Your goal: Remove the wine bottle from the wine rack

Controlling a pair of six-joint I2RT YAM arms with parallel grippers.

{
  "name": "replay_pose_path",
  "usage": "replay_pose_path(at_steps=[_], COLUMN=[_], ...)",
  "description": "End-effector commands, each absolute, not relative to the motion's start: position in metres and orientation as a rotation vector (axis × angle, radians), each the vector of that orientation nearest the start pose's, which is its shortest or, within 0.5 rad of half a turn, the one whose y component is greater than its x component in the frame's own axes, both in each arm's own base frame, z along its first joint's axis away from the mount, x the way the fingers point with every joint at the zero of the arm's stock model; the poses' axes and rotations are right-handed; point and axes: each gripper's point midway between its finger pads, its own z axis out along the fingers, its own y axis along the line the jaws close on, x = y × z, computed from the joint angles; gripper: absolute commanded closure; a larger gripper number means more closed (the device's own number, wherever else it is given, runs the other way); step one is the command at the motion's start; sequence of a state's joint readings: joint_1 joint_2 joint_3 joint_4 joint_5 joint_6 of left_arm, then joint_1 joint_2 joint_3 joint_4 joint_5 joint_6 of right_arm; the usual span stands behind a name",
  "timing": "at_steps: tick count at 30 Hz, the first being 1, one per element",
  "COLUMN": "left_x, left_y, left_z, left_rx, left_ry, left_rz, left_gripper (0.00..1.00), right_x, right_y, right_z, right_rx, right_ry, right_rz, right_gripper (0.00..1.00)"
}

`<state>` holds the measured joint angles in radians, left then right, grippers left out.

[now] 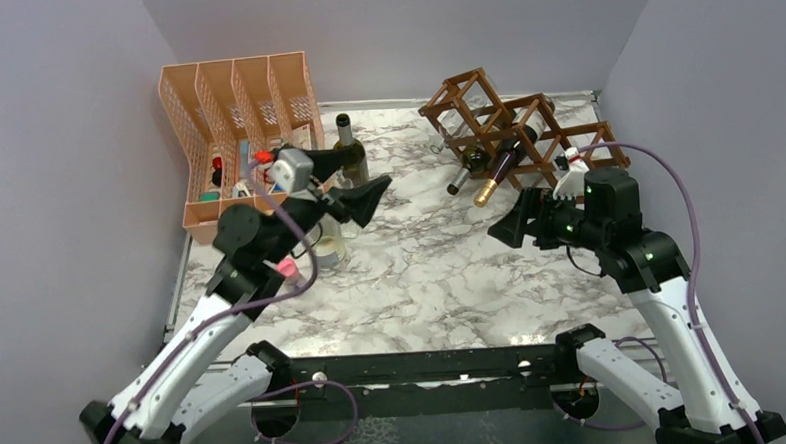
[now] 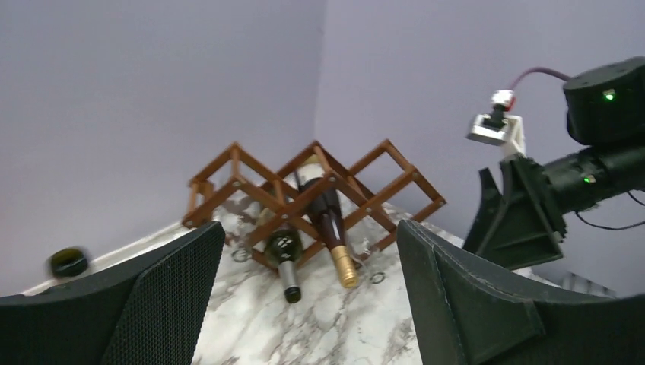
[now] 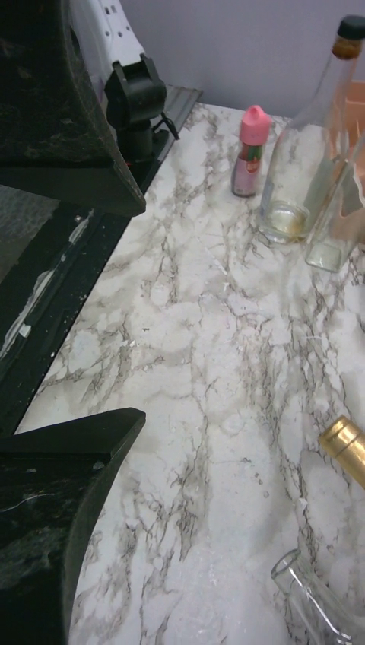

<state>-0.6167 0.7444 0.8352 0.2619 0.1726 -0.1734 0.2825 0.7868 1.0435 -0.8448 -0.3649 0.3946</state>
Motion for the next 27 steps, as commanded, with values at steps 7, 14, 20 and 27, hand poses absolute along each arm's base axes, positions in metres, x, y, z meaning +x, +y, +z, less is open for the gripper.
replay_pose_path(at_steps=[7, 14, 20, 27], left_x=[0.219, 0.215, 0.198, 0.227], left_y=[-0.338, -0.346, -0.346, -0.335], left_z=[0.395, 0.355, 0.335, 0.307], left_rx=[0.842, 0.901, 0.926, 0.794], left_ry=[1.036, 1.047, 1.047, 1.194], left_rz=[-0.87, -0.862, -0.833, -0.612], left_gripper=[0.11, 0.11, 0.1, 0.14], right_x=[0.274, 0.319, 0.352, 0.386], right_y=[0.109, 0.087, 0.072, 0.055], right_z=[0.233, 0.241, 0.252, 0.245], right_rx=[0.177, 0.21, 0.161, 0.215], right_ry=[2.2, 2.127, 2.044, 2.039], right_rz=[0.482, 0.268, 0.127, 0.154], right_gripper=[0.0, 0.0, 0.0, 0.0])
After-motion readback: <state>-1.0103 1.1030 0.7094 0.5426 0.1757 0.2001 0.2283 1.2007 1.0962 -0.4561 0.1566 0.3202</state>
